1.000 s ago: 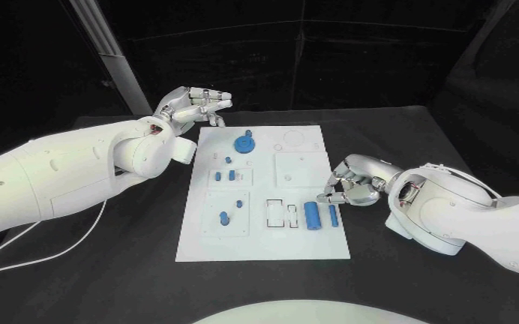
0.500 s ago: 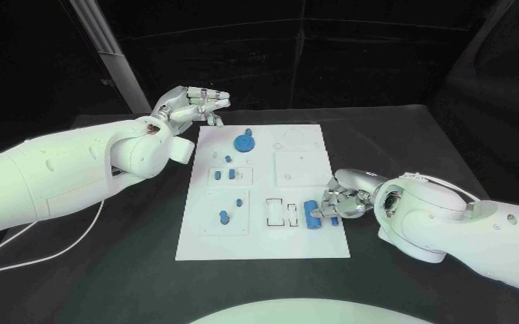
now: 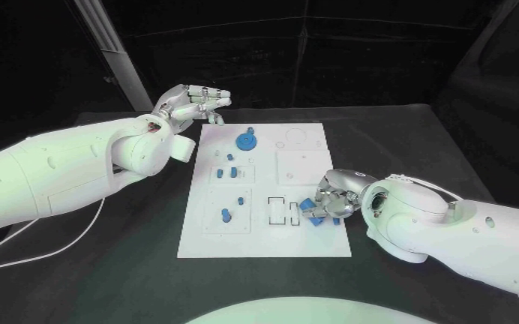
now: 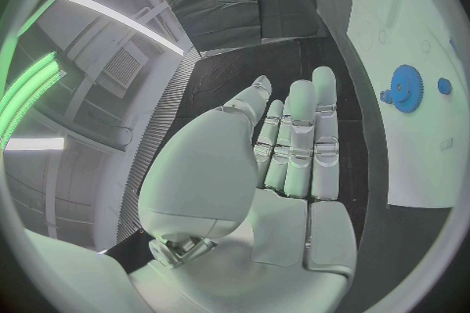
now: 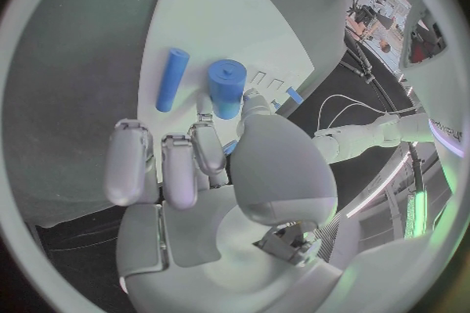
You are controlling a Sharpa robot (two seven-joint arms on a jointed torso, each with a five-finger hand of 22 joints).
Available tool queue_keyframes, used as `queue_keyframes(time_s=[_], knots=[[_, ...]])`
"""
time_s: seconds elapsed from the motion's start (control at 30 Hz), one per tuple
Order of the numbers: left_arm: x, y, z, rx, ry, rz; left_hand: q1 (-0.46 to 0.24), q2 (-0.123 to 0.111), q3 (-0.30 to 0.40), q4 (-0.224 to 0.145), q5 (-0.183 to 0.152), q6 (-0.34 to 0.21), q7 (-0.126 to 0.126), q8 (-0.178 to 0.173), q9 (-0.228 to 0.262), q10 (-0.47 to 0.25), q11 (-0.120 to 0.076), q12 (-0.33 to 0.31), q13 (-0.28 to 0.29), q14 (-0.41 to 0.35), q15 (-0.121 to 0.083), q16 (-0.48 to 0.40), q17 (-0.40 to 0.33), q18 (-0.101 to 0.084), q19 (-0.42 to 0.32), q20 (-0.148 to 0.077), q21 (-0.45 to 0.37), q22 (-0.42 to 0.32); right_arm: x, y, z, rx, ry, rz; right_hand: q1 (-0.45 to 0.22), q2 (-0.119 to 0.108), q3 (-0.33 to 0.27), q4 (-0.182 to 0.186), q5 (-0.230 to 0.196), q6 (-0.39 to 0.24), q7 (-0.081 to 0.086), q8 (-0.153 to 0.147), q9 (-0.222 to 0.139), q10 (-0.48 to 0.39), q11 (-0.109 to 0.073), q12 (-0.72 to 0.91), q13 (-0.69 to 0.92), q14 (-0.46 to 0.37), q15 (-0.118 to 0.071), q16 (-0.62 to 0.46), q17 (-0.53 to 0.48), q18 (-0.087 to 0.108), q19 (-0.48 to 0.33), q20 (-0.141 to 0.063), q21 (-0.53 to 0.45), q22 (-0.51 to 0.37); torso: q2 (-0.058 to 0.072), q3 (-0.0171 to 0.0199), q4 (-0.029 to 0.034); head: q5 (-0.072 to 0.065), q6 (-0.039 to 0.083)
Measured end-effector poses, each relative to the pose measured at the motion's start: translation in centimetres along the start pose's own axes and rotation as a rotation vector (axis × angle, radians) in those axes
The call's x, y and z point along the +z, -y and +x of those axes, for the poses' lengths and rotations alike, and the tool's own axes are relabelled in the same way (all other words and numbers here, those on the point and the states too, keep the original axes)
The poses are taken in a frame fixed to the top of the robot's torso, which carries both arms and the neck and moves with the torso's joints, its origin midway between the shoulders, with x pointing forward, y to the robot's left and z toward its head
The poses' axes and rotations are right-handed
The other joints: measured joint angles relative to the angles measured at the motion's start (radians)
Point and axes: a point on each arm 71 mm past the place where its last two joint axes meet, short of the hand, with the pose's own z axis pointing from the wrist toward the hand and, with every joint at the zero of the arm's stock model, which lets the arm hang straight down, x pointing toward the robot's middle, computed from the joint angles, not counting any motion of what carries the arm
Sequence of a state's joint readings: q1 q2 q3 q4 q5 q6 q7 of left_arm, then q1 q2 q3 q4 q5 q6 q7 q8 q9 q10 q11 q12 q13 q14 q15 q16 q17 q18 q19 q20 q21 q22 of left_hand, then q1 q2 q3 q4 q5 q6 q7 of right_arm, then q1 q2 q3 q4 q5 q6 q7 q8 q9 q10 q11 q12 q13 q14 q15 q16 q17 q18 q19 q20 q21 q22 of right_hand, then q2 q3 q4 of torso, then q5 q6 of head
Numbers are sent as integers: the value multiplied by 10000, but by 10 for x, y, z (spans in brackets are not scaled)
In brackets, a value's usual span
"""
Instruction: Assemble the parts on the task board
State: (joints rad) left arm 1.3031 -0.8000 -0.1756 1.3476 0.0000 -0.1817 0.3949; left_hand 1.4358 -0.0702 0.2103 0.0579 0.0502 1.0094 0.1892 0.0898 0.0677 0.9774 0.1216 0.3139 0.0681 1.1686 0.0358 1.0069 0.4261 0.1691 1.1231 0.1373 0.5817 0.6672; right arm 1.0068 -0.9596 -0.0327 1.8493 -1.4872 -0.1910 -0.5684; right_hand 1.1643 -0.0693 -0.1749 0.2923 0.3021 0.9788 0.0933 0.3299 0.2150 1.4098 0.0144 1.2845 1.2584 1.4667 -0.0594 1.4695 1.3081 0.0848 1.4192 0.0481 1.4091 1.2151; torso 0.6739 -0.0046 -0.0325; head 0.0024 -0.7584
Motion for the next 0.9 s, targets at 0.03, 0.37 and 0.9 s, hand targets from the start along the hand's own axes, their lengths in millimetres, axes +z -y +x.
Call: queue_keyframes(time_s=[0.03, 0.37, 0.9], knots=[[0, 0, 0, 1, 2, 0, 0, 0, 0, 0, 0, 0, 0, 0, 0, 0, 0, 0, 0, 0, 0, 0, 0, 0, 0, 0, 0, 0, 1, -1, 0, -35, 21, -9, 0, 0, 0, 0, 0, 1, -1, -1, 0, 0, 0, 18, 26, 0, 0, 34, -1, 0, 22, 22, 37, 14, 0, 0, 0, 4, -2], [0, 0, 0, 2, 9, -2, 0, 0, 0, 0, 0, 0, 0, 0, 0, 0, 0, 0, 0, 0, 0, 0, 1, 0, 0, 0, 0, 1, 3, -10, 1, -459, 134, -79, 878, 290, 161, -244, 392, 34, -33, 266, 242, 91, -92, 194, 289, 0, 1, 176, -1, 0, 70, -1, 112, 156, 5, -7, -6, 11, -25], [-1, 0, -1, 7, 26, -10, 0, 0, 0, 0, 0, 0, 0, 38, 0, 0, 0, 0, -8, 0, 0, 0, -11, 0, 0, 0, 0, -13, -13, -10, 1, 777, 717, -242, 910, 1071, 63, 10, 1615, 603, -176, 440, 522, 323, -322, 252, 528, 2, -178, 275, -3, -158, 231, -162, 228, 441, -12, -8, 6, -20, 19]])
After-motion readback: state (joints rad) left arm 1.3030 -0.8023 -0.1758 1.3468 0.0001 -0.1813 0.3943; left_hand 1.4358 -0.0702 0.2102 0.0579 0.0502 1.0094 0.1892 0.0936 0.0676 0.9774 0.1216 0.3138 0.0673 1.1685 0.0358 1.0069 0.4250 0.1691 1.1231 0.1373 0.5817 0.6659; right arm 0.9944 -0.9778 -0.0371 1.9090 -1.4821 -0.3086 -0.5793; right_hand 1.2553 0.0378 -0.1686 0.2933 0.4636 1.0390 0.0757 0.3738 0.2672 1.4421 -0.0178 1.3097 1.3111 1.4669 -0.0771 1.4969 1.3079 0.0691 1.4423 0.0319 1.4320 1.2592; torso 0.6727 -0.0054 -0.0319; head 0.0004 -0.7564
